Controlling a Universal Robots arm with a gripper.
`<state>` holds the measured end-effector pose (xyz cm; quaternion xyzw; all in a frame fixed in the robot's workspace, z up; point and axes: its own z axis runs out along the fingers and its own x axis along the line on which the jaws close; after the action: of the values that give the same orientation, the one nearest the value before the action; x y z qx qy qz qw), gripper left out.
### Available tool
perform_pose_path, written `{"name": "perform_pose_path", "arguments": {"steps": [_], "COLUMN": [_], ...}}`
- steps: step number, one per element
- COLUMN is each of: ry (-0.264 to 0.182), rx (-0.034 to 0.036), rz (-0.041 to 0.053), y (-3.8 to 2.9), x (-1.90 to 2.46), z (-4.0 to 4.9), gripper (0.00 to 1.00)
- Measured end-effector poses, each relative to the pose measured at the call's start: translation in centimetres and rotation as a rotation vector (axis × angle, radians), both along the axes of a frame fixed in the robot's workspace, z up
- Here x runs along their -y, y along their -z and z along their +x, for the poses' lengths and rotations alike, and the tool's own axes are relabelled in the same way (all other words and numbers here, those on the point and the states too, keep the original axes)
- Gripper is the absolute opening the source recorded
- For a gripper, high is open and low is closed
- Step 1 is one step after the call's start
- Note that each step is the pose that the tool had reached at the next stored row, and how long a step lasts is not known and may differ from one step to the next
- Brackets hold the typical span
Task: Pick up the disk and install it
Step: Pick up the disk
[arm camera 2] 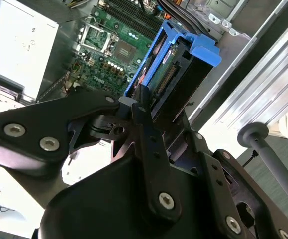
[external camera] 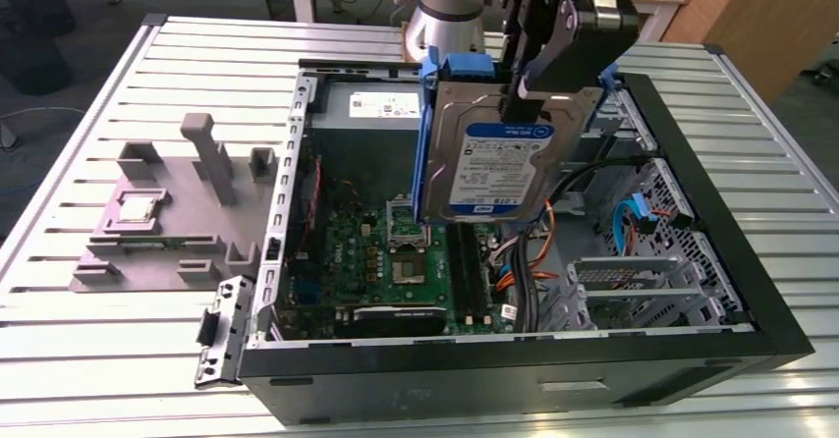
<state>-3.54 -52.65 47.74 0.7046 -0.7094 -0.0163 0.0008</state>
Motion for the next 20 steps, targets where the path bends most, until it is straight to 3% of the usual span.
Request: {"name": "perform_pose_path", "arguments": {"steps": [9,20], "ry": [0.0,0.0], "rx": [0.0,0.0], "rz": [-0.0001,0.0], "y": [0.0,0.01], "x": [0.97,1.1], "z": [0.12,0.64], "gripper": [0.35,0.35]}}
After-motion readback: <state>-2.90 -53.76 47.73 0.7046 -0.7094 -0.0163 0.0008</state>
